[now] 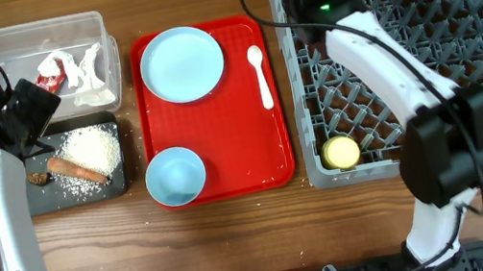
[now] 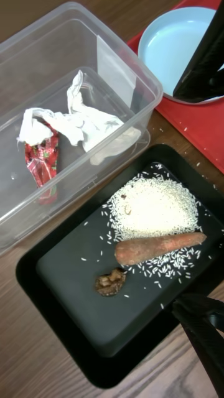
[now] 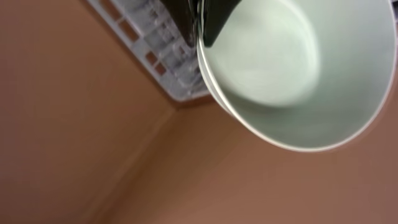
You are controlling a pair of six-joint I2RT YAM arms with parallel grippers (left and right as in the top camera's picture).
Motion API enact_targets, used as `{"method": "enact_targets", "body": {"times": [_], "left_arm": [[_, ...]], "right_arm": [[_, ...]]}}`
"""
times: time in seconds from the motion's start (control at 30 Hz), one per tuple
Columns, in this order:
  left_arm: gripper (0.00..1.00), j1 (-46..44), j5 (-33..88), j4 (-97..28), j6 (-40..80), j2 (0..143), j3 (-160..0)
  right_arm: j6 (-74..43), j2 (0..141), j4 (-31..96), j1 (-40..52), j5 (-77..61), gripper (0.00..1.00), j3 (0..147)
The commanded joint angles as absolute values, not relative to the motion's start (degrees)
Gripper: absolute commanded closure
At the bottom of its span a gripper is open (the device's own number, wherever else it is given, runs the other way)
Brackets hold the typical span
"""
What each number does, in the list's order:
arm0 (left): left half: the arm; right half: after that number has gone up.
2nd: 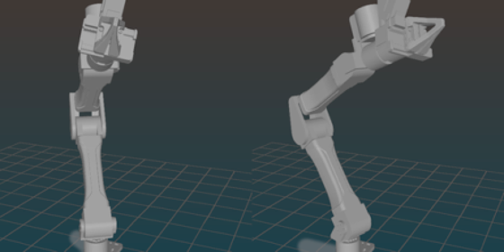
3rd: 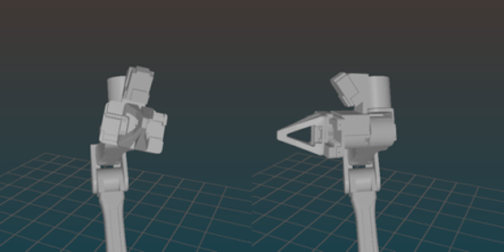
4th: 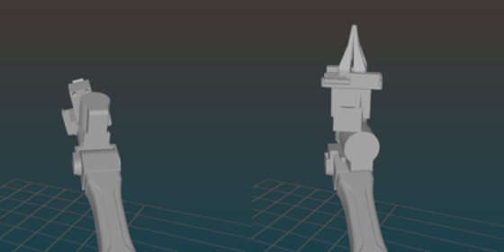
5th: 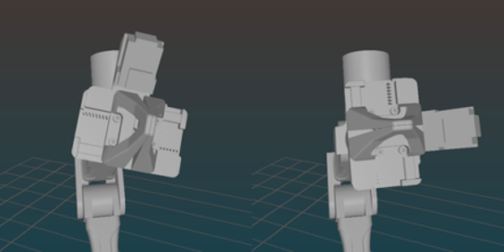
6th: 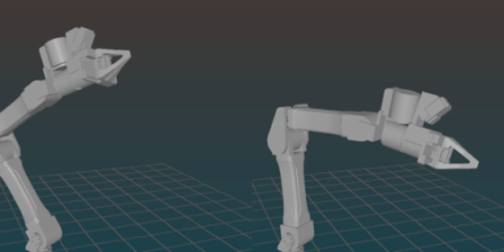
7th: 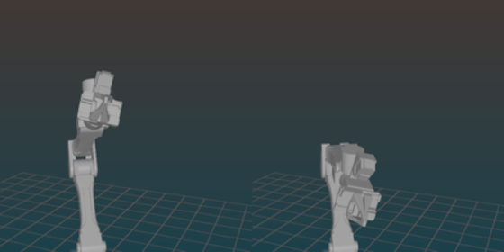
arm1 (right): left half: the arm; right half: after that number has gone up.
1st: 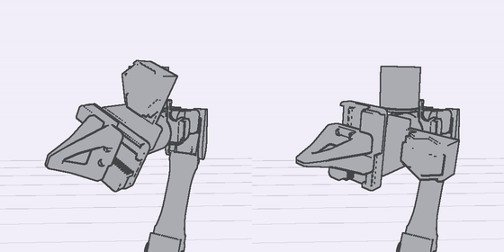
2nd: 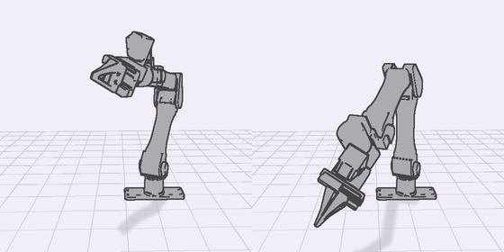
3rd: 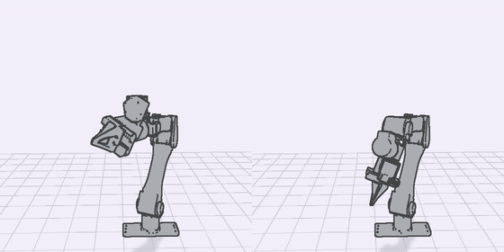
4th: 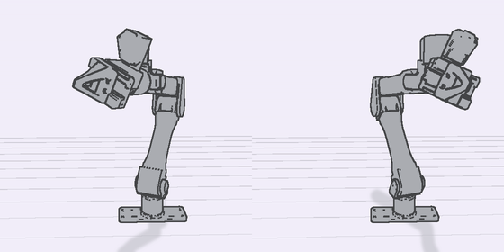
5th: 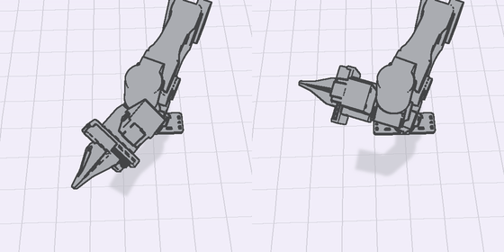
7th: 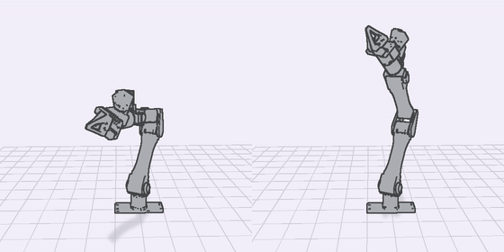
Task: Sort waste into correct bins and load items into the dishwasher rack
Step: 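Lift the light-green bowl with the right gripper over the rack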
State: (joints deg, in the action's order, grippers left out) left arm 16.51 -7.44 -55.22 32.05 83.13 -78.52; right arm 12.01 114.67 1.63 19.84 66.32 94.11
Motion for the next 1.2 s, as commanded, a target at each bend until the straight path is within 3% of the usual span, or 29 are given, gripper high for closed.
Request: {"method": "enact_targets", "body": {"times": [0.0,0.8,1.17], "left_arm": [[0.00,16.6,-7.5,-55.1,31.8,82.7,-79.3],[0.00,16.6,-7.5,-55.1,31.8,82.7,-79.3],[0.00,16.6,-7.5,-55.1,31.8,82.7,-79.3]], "right_arm": [[30.5,119.7,-2.1,20.1,69.6,0.96,94.4],[31.1,123.4,-0.4,20.9,64.6,0.96,94.1],[24.9,123.4,9.4,21.5,58.3,0.96,94.0]]}}
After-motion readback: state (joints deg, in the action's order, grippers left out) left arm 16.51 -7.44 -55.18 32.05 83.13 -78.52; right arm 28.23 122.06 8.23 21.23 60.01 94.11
